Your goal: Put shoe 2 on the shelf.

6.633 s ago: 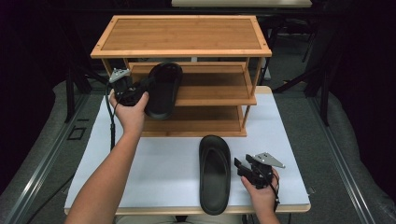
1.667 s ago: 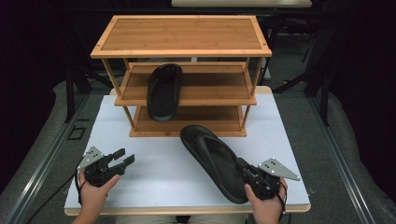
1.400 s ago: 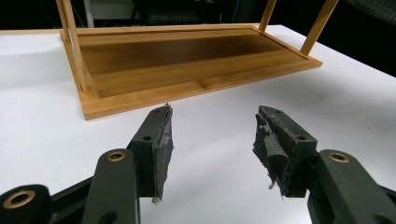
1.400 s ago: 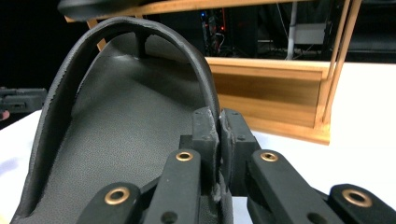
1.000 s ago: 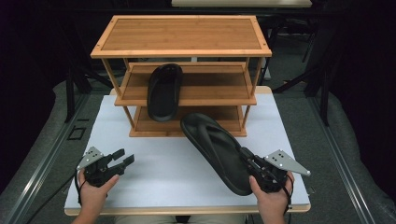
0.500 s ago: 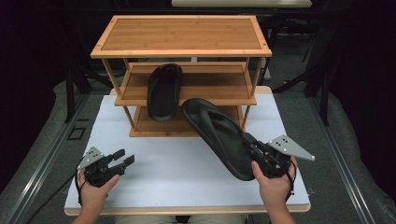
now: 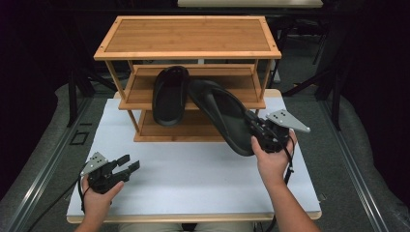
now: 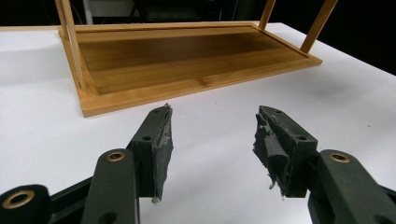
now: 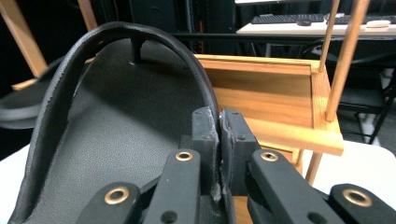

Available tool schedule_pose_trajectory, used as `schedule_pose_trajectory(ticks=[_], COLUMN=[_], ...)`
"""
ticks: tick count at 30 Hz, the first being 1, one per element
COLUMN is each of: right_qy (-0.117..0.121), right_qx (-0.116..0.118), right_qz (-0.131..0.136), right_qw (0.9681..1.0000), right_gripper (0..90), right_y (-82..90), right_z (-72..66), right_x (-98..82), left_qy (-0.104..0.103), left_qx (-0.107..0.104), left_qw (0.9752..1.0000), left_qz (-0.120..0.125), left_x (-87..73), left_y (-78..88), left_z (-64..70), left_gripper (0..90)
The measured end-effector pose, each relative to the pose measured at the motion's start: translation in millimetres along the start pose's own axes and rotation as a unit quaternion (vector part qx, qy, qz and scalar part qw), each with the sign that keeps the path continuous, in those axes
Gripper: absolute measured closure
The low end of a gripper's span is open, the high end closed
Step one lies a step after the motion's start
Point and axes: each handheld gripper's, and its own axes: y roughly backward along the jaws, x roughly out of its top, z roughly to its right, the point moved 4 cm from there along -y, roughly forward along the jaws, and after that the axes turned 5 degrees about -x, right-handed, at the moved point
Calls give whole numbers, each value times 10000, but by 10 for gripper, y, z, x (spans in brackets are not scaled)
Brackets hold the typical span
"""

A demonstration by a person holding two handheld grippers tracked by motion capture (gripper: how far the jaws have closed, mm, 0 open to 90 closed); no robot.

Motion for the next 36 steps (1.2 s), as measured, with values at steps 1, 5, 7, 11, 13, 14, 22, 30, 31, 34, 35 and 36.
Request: schedule_pose_trajectory(ticks=[1,5,7,11,13,14,22,30,31,34,35,36], right_qy=[9,51,7,35,18,-20,-176,-475,-498,-387,-415,-457], right_qx=[-37,-193,-276,-471,-554,-588,-765,-536,-487,-388,-373,-271], right_qz=[-14,-98,-168,-231,-253,-265,-321,-182,-229,-278,-212,-209], right_qw=[10000,9998,9995,9986,9981,9979,9964,9973,9973,9981,9982,9984], right_gripper=[847,846,846,845,844,844,842,697,673,634,620,602], right_y=[-53,-243,-346,-509,-591,-629,-850,-898,-905,-875,-856,-816], right_z=[-4,16,35,60,67,71,14,-68,-72,-68,-61,-54], right_x=[15,87,133,201,220,223,248,267,260,236,233,231], left_qy=[-1,3,-11,-23,-17,-18,-1,13,13,-14,-20,-20], left_qx=[-1,-11,-15,-35,-32,-32,-44,-45,-45,-21,-12,3], left_qw=[10000,10000,10000,10000,10000,10000,10000,10000,10000,10000,10000,10000], left_qz=[-1,-15,-21,-40,-48,-50,-28,-83,-83,-65,-71,-51], left_x=[0,-2,-3,-4,-4,-3,-2,-15,-15,-5,0,6], left_y=[0,3,2,-4,-6,-5,-9,-20,-18,-15,-14,-18], left_z=[-1,-3,-3,0,3,5,8,-11,-12,-16,-22,-26], left_gripper=[462,462,462,462,462,462,462,460,460,459,459,458])
